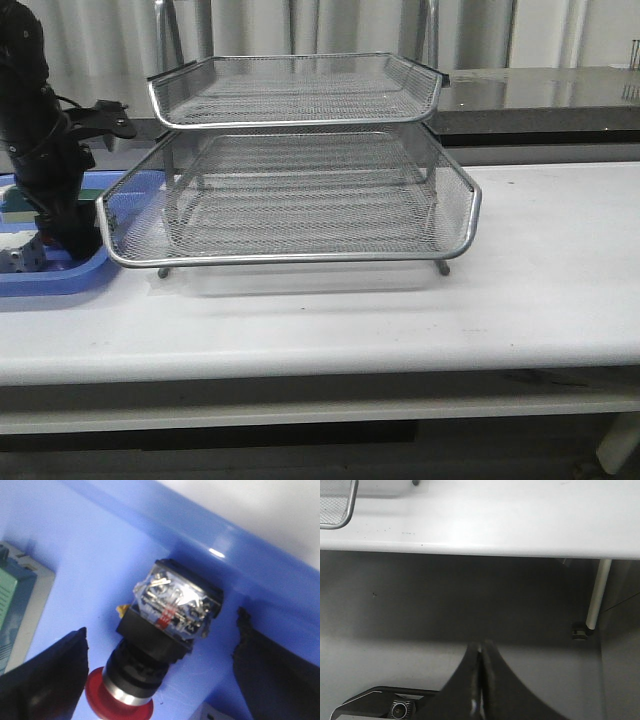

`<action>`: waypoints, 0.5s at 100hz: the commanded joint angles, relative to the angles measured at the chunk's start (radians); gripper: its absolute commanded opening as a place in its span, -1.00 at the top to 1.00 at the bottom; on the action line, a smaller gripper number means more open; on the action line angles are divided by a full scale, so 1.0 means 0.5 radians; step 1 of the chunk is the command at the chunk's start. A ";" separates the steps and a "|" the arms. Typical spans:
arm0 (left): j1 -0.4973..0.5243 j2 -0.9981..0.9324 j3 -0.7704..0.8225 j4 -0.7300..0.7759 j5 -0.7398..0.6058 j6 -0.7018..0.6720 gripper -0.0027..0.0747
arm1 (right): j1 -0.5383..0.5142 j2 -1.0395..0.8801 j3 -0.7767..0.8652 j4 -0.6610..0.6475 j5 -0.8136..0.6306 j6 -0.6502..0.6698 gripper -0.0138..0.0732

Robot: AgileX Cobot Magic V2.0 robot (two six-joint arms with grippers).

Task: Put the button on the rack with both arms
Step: 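Lower the left gripper onto the red push button and close it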

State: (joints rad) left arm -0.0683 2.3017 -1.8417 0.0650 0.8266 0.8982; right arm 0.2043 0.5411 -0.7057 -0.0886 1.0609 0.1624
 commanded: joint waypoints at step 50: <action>0.009 -0.060 -0.054 -0.058 -0.059 0.001 0.05 | -0.004 0.006 -0.046 -0.028 -0.096 -0.006 0.84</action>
State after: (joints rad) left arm -0.0666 2.3127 -1.8482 0.0445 0.8359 0.9014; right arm 0.2043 0.5411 -0.7057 -0.0886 1.0609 0.1624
